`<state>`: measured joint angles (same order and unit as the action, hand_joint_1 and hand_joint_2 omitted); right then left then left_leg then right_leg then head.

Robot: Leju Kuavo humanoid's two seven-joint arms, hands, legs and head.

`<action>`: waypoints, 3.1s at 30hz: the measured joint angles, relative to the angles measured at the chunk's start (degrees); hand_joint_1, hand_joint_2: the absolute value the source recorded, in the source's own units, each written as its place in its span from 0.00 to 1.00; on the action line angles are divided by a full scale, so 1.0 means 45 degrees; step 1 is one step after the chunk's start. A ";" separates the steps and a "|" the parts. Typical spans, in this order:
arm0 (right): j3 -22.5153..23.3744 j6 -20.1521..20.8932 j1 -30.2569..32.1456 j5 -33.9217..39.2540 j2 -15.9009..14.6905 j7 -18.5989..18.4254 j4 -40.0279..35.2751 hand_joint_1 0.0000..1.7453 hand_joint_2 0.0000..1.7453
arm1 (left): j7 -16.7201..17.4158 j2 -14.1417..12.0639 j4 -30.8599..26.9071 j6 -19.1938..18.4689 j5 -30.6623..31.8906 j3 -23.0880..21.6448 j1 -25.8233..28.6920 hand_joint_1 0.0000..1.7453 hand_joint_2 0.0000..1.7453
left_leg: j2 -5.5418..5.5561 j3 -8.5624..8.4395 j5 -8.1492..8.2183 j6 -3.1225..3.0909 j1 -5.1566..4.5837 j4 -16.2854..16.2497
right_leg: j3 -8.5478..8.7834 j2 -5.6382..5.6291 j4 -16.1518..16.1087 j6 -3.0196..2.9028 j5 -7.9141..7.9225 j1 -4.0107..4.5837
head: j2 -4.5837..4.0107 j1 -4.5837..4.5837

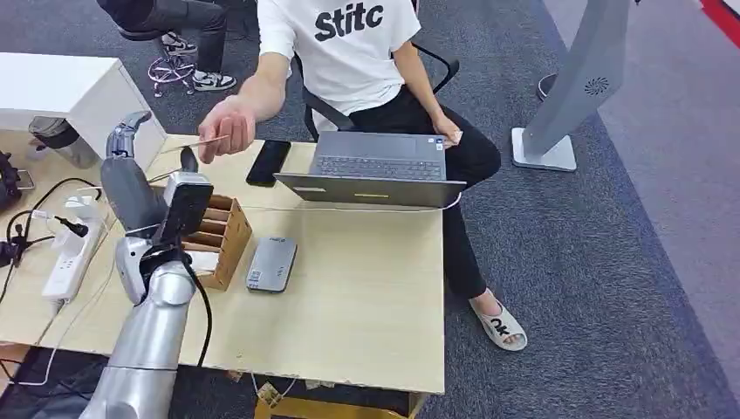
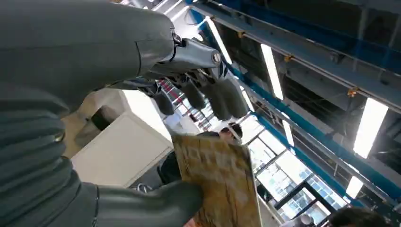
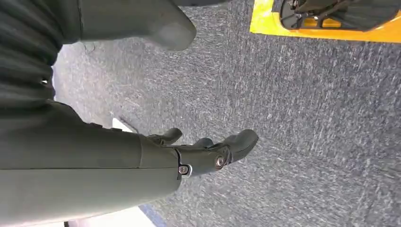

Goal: Pass the card to the sensor for recognition and then transmit it.

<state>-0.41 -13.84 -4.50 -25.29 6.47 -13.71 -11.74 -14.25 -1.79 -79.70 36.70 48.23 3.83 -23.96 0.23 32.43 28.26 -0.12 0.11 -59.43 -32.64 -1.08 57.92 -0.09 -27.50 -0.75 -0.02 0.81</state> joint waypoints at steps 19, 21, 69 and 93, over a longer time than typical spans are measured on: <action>-0.0355 0.0593 -0.0031 -0.1064 0.0000 0.0020 0.0000 0.00 1.00 | 0.2507 -0.2365 0.1754 0.0369 0.6000 -0.2687 -0.2177 1.00 1.00 | 0.0001 0.0015 -0.0007 0.0002 0.0008 0.0003 | -0.0013 -0.0005 0.0010 -0.0009 0.0009 0.0003 | -0.0005 0.0010; -0.0365 0.0627 -0.0043 -0.1185 0.0000 0.0049 0.0000 0.00 1.00 | 0.2711 -0.2764 0.1779 0.0374 0.6503 -0.2955 -0.2160 1.00 1.00 | 0.0000 0.0017 -0.0007 0.0004 0.0007 0.0003 | -0.0013 -0.0004 0.0010 -0.0010 0.0008 0.0003 | 0.0000 0.0005; -0.0243 0.0617 0.0332 -0.2001 0.0117 0.0418 0.0092 0.00 1.00 | 0.3789 -0.3815 0.2011 -0.2696 0.7070 -0.5888 0.1106 1.00 1.00 | -0.0004 0.0041 -0.0017 0.0006 0.0005 0.0006 | -0.0044 -0.0011 0.0002 -0.0012 0.0017 0.0002 | 0.0000 0.0000; -0.0243 0.0710 0.0290 -0.2341 0.0117 0.0360 0.0126 0.00 1.00 | 0.3172 -0.2056 0.5922 -0.3182 0.5817 -0.6015 -0.0015 1.00 1.00 | -0.0004 0.0042 -0.0018 0.0006 0.0008 0.0005 | -0.0045 -0.0012 0.0004 -0.0013 0.0017 0.0002 | 0.0000 0.0000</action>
<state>-1.51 -10.64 -3.19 -35.82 6.99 -12.09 -11.17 0.02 -11.04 -53.05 22.38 74.40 -23.23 -24.03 0.21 32.62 28.18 -0.09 0.14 -59.41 -32.85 -1.13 57.93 -0.15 -27.43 -0.74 -0.02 0.81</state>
